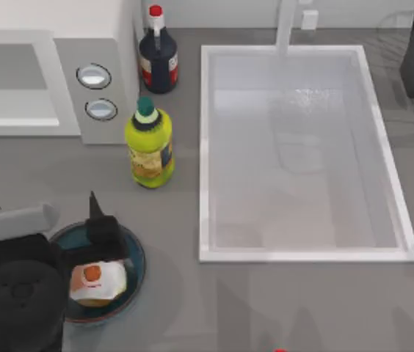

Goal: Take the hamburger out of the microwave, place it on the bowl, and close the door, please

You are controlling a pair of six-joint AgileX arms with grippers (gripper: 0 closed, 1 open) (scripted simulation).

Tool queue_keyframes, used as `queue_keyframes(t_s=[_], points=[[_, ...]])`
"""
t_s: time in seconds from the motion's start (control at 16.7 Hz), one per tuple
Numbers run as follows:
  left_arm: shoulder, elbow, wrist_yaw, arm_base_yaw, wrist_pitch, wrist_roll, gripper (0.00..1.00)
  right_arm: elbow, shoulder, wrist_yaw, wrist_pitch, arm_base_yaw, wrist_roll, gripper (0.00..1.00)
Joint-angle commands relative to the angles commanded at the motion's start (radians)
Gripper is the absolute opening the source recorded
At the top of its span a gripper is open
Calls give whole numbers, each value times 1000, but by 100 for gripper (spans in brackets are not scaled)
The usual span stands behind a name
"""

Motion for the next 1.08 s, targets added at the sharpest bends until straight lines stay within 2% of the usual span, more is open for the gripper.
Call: queue_keyframes(t_s=[0.48, 0.72, 0.9, 1.08], points=[[-880, -45, 482, 459, -579, 222, 100, 0, 0, 0, 0, 0, 0, 100], [-1192, -61, 687, 652, -826, 314, 100, 0, 0, 0, 0, 0, 0, 100], [-1316, -70, 786, 746, -941, 360, 100, 0, 0, 0, 0, 0, 0, 100], [-1345, -73, 812, 771, -969, 372, 100, 0, 0, 0, 0, 0, 0, 100]])
